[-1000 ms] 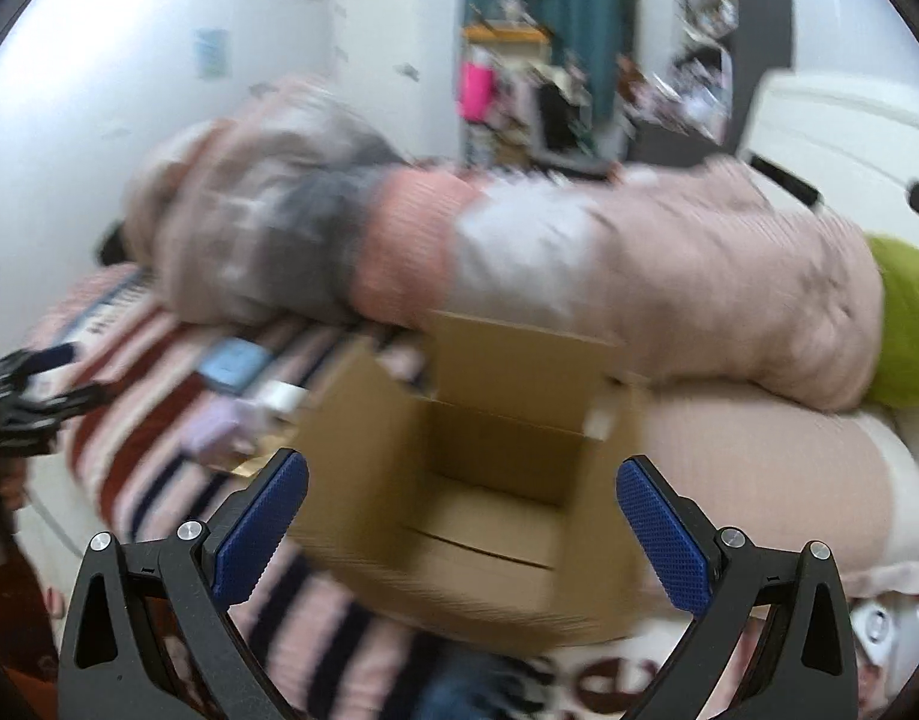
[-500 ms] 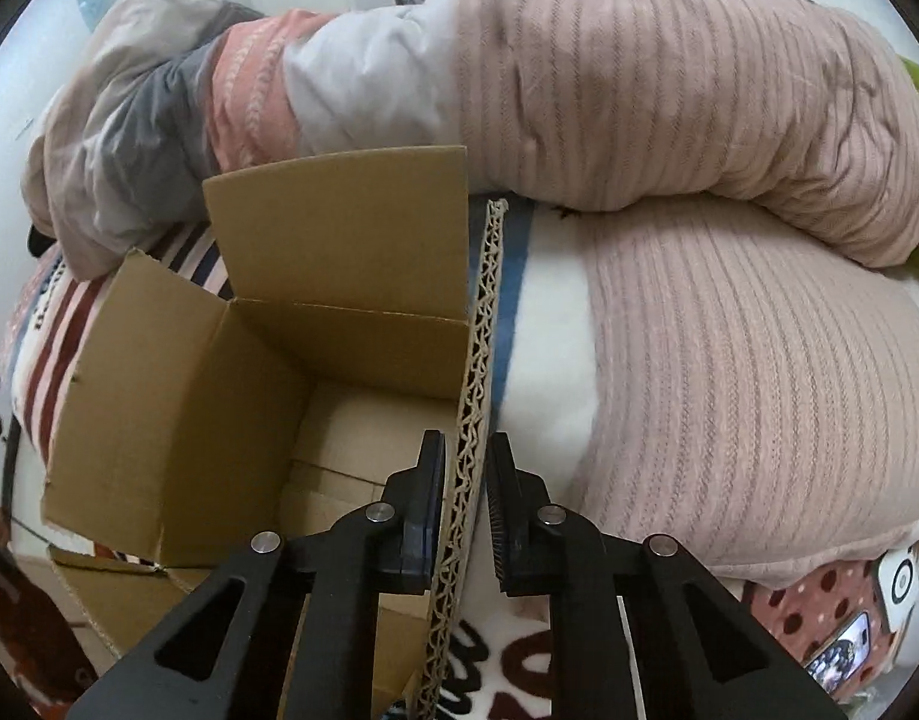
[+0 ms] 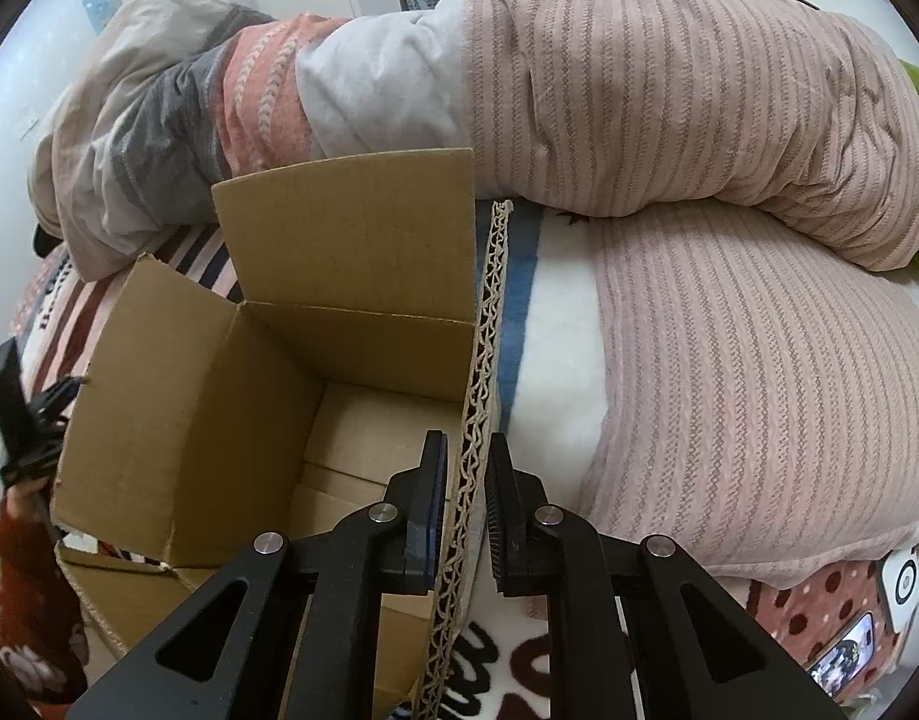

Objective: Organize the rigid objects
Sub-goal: 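Grasp the lavender box with the left tool and drop it into the cardboard box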

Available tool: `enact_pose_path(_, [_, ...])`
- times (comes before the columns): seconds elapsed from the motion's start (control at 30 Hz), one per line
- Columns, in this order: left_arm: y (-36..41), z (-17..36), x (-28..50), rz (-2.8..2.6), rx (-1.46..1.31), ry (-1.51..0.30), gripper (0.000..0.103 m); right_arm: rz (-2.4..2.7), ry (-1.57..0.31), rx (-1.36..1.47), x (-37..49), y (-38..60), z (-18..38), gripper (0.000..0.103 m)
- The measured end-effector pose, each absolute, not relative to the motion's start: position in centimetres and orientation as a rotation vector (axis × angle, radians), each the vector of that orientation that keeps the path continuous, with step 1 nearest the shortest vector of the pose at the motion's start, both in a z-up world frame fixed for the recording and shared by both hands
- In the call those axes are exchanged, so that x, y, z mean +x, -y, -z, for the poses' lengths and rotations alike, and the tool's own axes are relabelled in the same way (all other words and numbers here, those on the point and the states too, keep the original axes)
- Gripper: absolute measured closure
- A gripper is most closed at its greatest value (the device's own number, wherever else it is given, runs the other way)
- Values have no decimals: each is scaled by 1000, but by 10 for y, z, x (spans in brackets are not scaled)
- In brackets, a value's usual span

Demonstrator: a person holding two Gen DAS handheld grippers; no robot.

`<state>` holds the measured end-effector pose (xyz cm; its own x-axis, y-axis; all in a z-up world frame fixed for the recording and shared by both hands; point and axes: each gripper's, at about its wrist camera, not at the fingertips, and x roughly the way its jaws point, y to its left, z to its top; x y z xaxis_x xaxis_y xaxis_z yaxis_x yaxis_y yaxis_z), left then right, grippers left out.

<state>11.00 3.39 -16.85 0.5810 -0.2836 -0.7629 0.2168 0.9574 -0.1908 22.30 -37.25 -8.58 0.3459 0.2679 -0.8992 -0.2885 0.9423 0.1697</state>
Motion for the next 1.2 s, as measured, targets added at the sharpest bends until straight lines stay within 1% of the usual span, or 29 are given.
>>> enact_pose_path(0.03, [-34, 171, 111, 290, -87, -913, 59, -359, -1163, -22, 223, 372, 86, 95])
enact_pose_path(0.07, [-34, 173, 113, 293, -98, -921, 63, -360, -1164, -23, 224, 371, 86, 95])
enact_pose_path(0.1, [-33, 174, 112, 301, -105, -925, 69, -362, -1165, -22, 224, 371, 86, 95])
enact_pose_path(0.23, [-32, 163, 105, 313, -93, -901, 69, -365, -1165, -16, 224, 371, 87, 95])
enact_pose_path(0.43, [-5, 96, 93, 403, -77, -797, 69, -370, -1163, -2, 224, 371, 87, 95])
enact_pose_path(0.57, [46, 44, 100, 491, -11, -733, 69, -370, -1160, -13, 224, 371, 87, 95])
enact_pose_path(0.7, [114, 7, 128, 638, -16, -752, 69, -370, -1158, -8, 223, 371, 86, 95])
enact_pose_path(0.8, [158, 3, 153, 679, 11, -814, 69, -371, -1156, -11, 223, 371, 86, 95])
enact_pose_path(0.93, [207, 27, 189, 697, 15, -990, 69, -373, -1154, -19, 223, 370, 86, 95])
enact_pose_path(1.03, [225, 42, 194, 667, 64, -1051, 69, -374, -1155, -18, 223, 370, 86, 95])
enact_pose_path(1.07, [227, 46, 192, 662, 70, -1055, 68, -374, -1155, -17, 223, 370, 86, 95])
enact_pose_path(1.1, [226, 46, 190, 672, 65, -1052, 60, -374, -1156, -18, 224, 371, 86, 95])
enact_pose_path(1.13, [227, 44, 190, 683, 56, -1046, 49, -374, -1156, -18, 223, 370, 86, 95])
enact_pose_path(1.2, [214, 35, 182, 691, 37, -1009, 40, -373, -1159, -25, 223, 370, 86, 95])
